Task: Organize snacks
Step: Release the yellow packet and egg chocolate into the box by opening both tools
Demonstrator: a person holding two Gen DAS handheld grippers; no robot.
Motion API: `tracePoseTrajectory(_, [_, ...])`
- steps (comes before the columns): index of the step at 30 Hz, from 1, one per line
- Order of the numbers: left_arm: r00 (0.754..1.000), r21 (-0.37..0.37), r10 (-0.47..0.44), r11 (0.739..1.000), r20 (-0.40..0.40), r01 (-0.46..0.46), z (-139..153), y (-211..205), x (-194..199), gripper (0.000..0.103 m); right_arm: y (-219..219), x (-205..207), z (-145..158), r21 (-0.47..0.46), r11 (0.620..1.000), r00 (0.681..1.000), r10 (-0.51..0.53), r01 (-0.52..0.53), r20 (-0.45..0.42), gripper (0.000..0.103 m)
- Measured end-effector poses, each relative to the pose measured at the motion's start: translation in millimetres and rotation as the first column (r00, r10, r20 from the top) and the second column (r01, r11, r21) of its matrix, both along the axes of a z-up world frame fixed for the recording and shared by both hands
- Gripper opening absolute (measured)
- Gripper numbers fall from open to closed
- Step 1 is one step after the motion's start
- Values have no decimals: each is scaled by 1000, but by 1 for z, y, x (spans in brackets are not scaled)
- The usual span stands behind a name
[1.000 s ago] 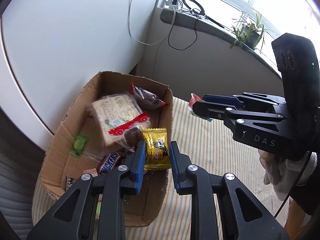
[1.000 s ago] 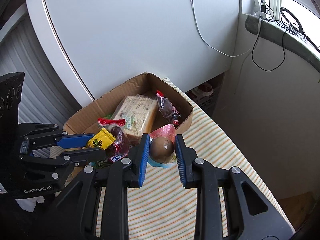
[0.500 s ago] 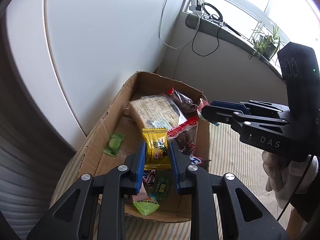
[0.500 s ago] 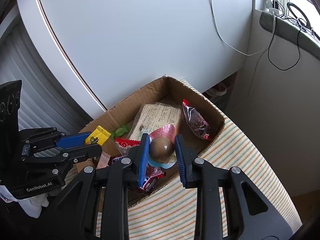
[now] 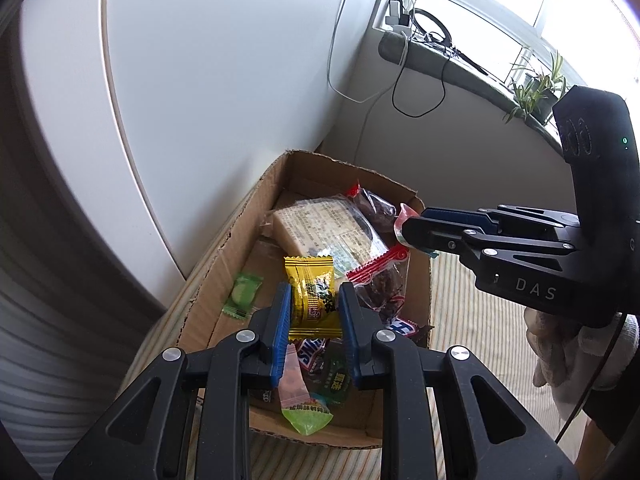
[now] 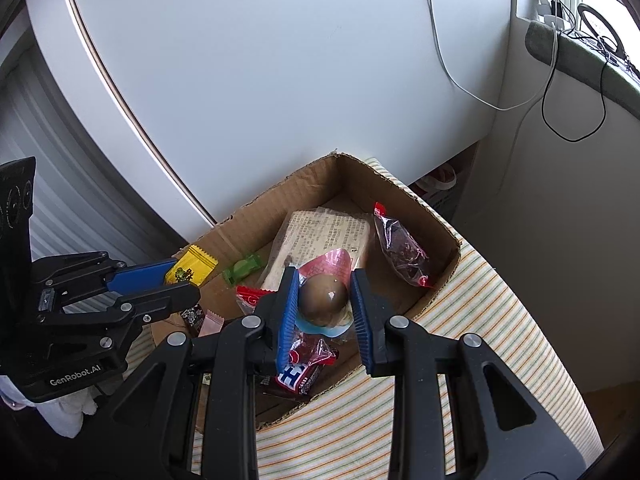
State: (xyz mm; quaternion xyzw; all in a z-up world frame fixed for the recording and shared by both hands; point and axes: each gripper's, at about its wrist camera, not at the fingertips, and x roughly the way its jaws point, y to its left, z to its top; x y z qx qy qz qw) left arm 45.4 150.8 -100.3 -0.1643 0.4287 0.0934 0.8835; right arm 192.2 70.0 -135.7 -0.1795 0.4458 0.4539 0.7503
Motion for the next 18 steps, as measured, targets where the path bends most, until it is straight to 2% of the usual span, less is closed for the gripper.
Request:
tracePoseTrajectory(6, [1000, 4, 0, 1000, -6, 0, -1, 0, 1, 22, 2, 0, -4, -10, 1000, 1000, 3, -3, -2, 30])
tracePoseTrajectory(12, [1000, 2, 2, 1000, -12, -2, -2, 2, 2, 23, 1, 0, -3, -7, 1000, 1000, 9, -9, 5, 36])
tracePoseTrajectory(16, [1000, 7, 1, 1000, -22, -1, -3, 1, 4, 24, 0, -1, -1, -6, 1000, 1000, 10, -10, 18, 55])
tracePoseTrajectory(18, [1000, 8, 6, 1000, -23, -5, -3, 1, 5, 29, -1, -1, 0, -4, 1000, 1000, 6, -6, 19, 55])
